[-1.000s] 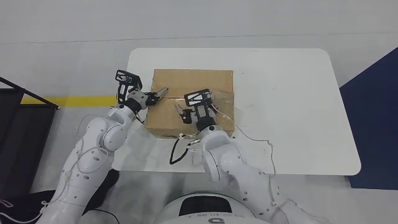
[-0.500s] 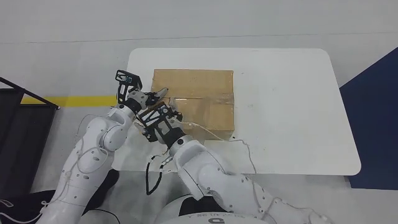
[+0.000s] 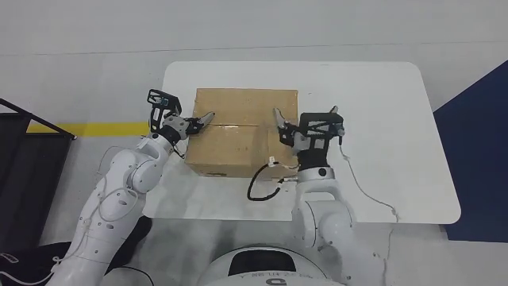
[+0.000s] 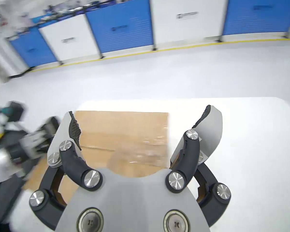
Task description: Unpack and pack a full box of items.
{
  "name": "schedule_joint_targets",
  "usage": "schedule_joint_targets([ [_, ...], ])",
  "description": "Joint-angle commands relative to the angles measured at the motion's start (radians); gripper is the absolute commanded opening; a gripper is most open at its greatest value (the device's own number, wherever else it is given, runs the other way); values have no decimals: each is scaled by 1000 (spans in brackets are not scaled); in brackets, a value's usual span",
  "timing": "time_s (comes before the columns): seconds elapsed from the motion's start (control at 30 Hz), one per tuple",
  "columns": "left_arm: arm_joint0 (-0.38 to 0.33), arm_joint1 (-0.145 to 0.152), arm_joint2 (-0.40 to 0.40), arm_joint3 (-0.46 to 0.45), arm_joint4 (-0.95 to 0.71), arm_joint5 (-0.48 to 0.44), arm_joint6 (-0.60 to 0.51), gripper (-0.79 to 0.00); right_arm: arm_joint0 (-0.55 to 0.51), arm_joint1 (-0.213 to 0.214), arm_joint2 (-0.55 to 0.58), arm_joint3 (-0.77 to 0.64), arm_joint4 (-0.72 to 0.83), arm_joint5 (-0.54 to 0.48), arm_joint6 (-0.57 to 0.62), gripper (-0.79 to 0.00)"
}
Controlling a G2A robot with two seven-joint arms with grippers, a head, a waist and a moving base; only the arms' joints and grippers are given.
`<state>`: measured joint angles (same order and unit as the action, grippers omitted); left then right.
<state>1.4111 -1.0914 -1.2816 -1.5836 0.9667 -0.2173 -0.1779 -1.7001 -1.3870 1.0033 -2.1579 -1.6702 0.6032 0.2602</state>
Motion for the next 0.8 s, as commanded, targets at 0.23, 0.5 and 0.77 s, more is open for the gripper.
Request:
schedule_joint_targets([
  [0.23,0,0,0,0,0,0,0,0,-19,-5,-14,44,-120,-46,159,0],
  [0.5,0,0,0,0,0,0,0,0,-20,-7,-14,18,-39,-81,137,0],
  [0.77,0,0,0,0,0,0,0,0,-2,-6,40,37,293,-295,-2,0],
])
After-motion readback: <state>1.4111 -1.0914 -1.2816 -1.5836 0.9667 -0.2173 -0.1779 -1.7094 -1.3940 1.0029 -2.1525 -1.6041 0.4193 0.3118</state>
